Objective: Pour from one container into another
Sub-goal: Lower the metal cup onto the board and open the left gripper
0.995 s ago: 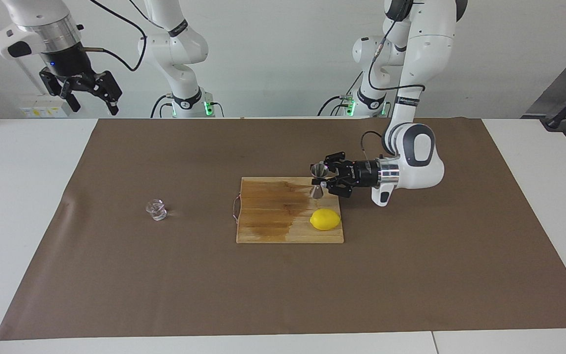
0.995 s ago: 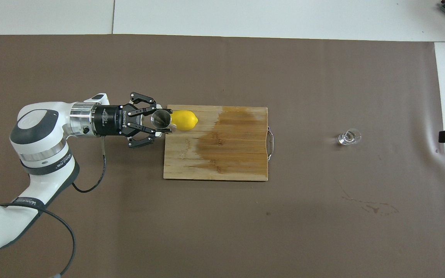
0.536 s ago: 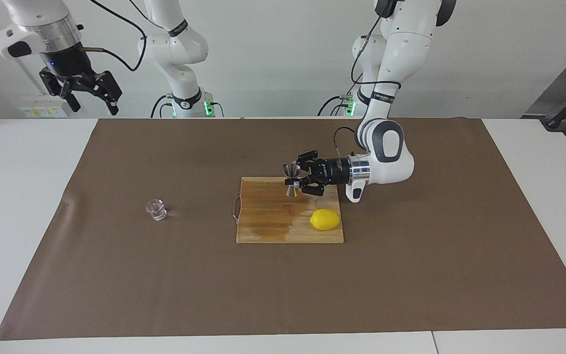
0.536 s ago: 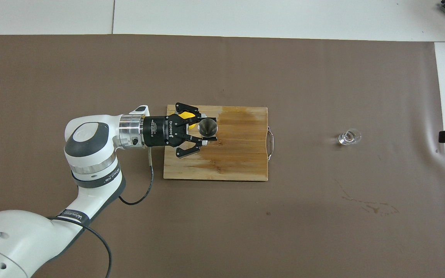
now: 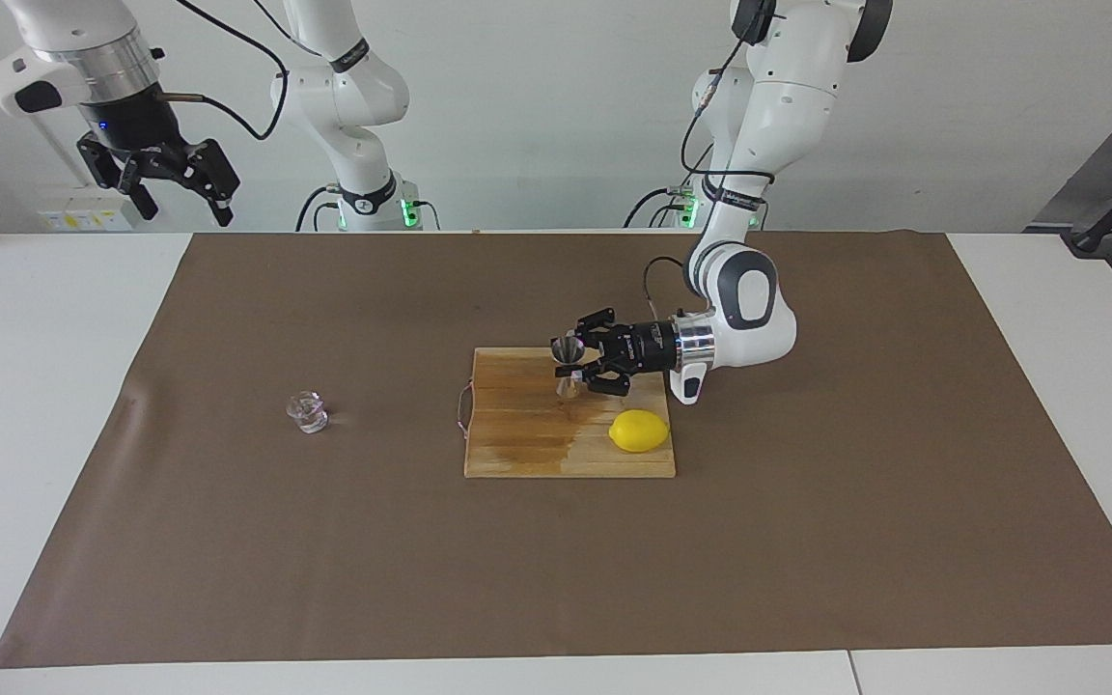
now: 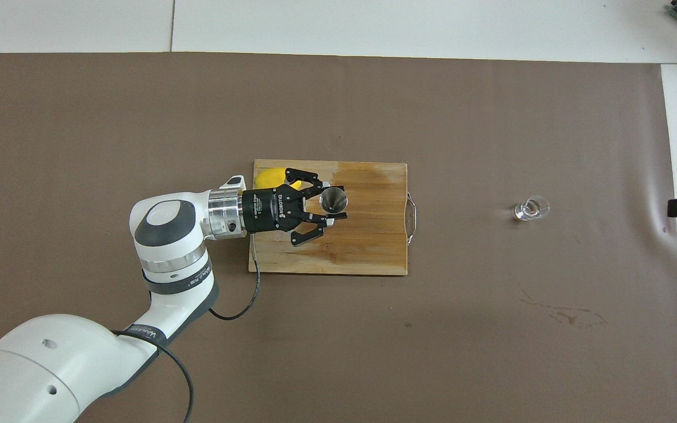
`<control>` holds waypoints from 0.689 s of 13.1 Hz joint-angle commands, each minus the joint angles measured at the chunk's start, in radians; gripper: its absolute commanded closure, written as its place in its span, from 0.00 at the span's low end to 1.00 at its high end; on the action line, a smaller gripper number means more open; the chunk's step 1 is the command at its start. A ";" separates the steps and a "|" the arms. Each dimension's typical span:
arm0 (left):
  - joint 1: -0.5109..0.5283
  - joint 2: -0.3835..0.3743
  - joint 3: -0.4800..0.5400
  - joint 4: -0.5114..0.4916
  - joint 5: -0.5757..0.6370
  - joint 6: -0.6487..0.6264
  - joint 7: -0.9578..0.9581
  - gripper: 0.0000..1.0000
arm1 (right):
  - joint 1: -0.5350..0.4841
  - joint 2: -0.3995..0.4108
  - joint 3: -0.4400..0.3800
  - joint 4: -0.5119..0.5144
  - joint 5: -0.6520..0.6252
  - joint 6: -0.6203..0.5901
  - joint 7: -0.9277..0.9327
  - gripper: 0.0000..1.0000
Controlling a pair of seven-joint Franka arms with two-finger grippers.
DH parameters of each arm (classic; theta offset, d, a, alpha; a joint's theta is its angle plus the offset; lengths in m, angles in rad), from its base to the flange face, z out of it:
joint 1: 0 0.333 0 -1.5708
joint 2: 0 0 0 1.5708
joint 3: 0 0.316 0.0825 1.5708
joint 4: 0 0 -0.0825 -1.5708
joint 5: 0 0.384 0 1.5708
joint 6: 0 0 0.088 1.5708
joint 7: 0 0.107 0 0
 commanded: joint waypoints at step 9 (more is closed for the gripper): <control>-0.017 0.059 0.016 -0.005 -0.063 -0.027 0.146 0.59 | -0.004 -0.019 0.004 -0.014 0.008 -0.008 0.010 0.00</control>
